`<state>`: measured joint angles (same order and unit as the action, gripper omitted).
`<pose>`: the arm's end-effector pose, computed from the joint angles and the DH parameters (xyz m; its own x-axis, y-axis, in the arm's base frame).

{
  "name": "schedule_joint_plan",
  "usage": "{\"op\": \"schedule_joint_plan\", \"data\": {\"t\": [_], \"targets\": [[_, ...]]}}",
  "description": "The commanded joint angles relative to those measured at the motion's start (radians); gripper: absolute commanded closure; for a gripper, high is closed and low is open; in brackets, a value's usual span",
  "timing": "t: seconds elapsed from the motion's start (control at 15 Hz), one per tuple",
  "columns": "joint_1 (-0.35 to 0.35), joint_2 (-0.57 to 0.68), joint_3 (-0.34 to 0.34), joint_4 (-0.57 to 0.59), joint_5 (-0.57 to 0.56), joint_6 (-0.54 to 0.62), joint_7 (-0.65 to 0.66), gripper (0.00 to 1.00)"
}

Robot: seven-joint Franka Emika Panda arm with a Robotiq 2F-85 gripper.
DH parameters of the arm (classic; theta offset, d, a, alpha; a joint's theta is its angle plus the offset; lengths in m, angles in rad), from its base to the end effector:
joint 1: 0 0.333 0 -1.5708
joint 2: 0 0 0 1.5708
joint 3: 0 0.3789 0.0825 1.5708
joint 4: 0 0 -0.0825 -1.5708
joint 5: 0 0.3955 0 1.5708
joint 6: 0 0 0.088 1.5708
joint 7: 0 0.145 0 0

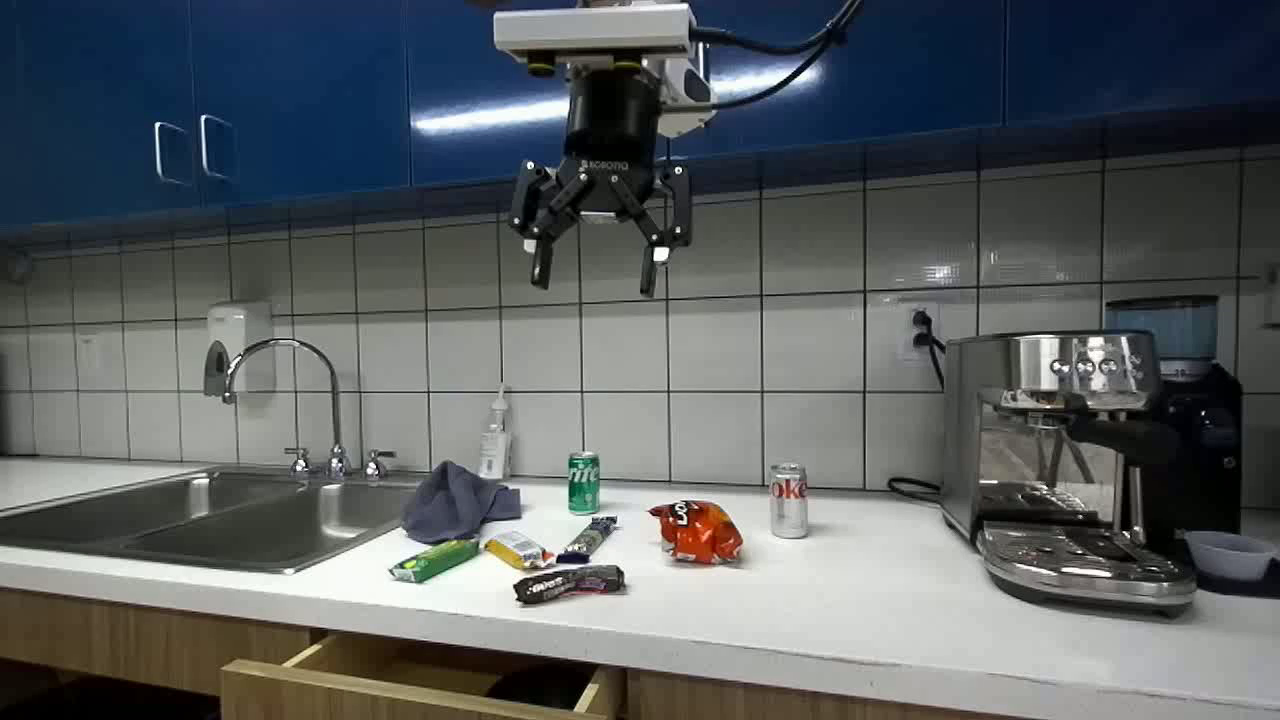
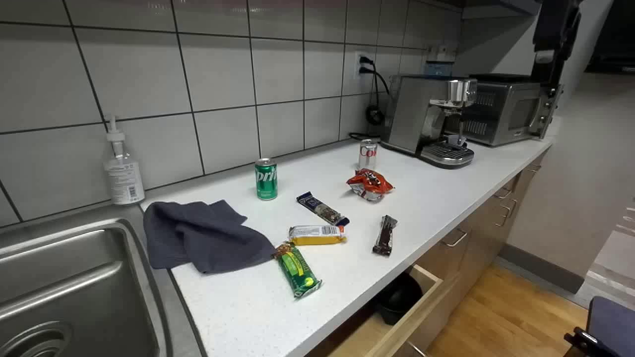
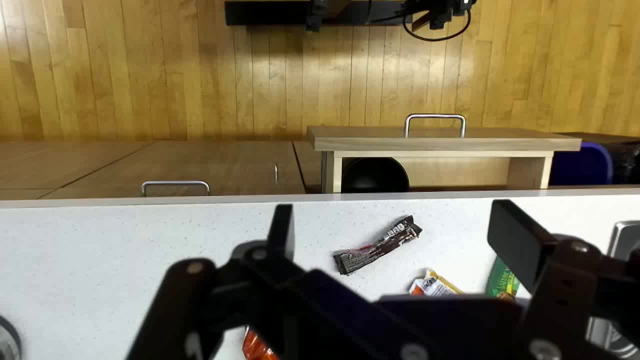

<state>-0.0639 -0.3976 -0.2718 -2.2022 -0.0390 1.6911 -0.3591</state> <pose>0.3786 -0.1520 0.5420 0.9936 0.0621 -0.0940 0.0521 -0.9930 -0.1061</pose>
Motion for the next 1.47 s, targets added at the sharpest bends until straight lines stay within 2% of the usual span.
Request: {"op": "schedule_joint_plan", "data": {"t": [0.0,0.53,0.67,1.0,1.4], "targets": [[-0.020,0.003,0.017,0.002,0.006,-0.002,-0.006,0.00],[-0.016,0.004,0.016,-0.009,0.022,0.012,-0.007,0.00],[-0.012,-0.009,0.020,-0.042,0.047,0.055,0.002,0.00],[-0.007,-0.033,0.065,-0.136,0.026,0.178,0.028,0.00],[0.014,-0.046,0.115,-0.229,0.038,0.230,0.051,0.00]]}}
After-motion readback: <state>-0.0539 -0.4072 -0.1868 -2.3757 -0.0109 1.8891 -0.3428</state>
